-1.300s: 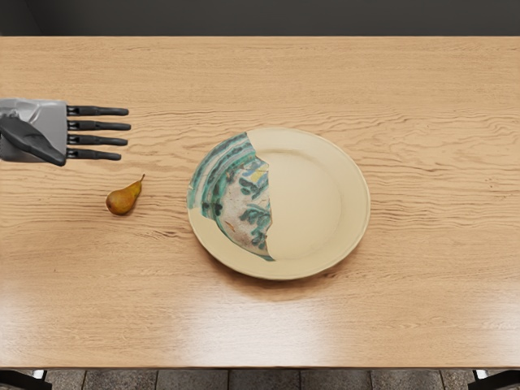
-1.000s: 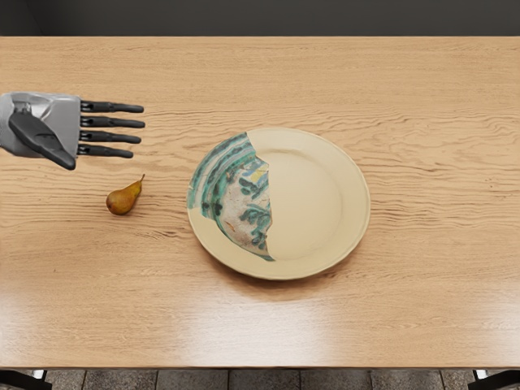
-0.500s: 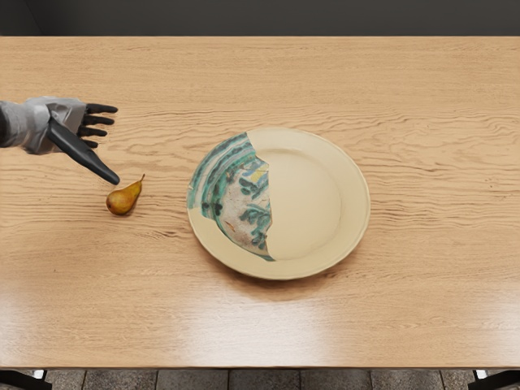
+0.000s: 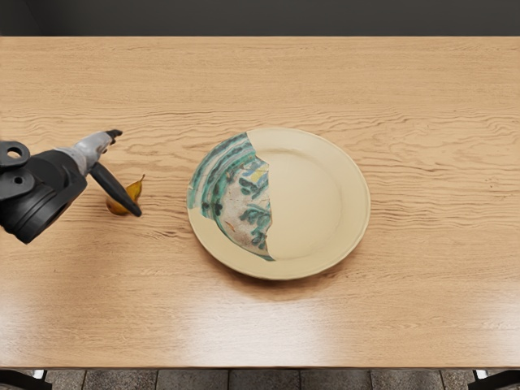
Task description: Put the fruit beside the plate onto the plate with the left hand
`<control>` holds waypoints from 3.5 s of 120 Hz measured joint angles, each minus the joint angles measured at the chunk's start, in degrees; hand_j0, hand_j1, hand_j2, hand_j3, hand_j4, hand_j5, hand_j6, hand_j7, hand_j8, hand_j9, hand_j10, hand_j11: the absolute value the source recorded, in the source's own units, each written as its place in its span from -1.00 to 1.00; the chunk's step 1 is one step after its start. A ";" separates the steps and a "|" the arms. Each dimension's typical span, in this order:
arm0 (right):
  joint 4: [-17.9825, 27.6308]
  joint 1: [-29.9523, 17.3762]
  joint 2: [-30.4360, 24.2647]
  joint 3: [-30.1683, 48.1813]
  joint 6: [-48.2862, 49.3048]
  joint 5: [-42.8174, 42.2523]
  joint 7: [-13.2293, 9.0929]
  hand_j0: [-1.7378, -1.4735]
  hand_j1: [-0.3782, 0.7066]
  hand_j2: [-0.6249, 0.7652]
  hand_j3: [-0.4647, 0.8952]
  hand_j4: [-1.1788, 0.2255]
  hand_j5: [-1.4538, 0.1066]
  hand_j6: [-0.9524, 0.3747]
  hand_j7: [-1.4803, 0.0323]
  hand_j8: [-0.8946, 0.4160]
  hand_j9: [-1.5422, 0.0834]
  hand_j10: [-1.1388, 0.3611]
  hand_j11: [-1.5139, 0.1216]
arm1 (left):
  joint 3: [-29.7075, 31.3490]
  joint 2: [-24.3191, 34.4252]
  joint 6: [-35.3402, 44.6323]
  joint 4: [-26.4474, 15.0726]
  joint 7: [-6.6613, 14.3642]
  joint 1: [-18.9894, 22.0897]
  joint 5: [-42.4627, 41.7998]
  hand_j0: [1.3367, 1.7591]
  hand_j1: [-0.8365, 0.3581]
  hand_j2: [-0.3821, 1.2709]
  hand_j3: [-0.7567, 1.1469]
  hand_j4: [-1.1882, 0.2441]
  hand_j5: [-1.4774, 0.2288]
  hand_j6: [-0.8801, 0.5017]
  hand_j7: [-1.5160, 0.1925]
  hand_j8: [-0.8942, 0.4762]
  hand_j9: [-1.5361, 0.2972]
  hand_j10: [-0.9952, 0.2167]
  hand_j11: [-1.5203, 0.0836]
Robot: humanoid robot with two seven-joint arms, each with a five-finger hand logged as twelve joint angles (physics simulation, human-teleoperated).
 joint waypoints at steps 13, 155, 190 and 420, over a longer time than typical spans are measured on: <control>-0.04 0.01 0.00 0.04 0.00 0.04 0.01 -0.40 -0.87 -0.11 -0.32 0.63 0.81 0.39 0.90 0.32 0.84 0.47 0.80 | 0.77 -0.62 0.86 -0.62 0.00 0.20 0.27 0.52 0.98 -0.54 -0.20 0.66 0.73 0.27 0.77 0.30 0.68 0.64 0.90; -0.09 0.40 0.00 -0.11 -0.18 0.06 0.09 -0.40 -0.87 -0.11 -0.32 0.63 0.81 0.39 0.90 0.31 0.84 0.47 0.80 | 13.60 -7.46 1.32 6.20 0.00 -3.14 4.10 0.52 0.55 -0.48 -0.20 0.36 0.40 -0.04 0.45 -0.01 0.37 0.28 0.55; -0.09 0.45 0.00 -0.11 -0.18 0.06 0.10 -0.40 -0.87 -0.11 -0.32 0.63 0.81 0.39 0.90 0.31 0.84 0.47 0.80 | 14.00 -7.23 1.32 4.95 0.00 -3.32 4.10 0.52 0.31 -0.45 -0.20 0.19 0.22 -0.21 0.27 -0.19 0.20 0.09 0.35; -1.03 0.45 0.00 -0.13 -0.18 0.06 0.04 -0.40 -0.87 -0.11 -0.32 0.63 0.81 0.39 0.90 0.31 0.84 0.47 0.80 | 16.34 -9.34 1.24 6.50 0.02 -3.79 4.08 0.51 -0.13 -0.09 -0.20 -0.22 -0.20 -0.31 -0.17 -0.45 -0.21 -0.38 -0.12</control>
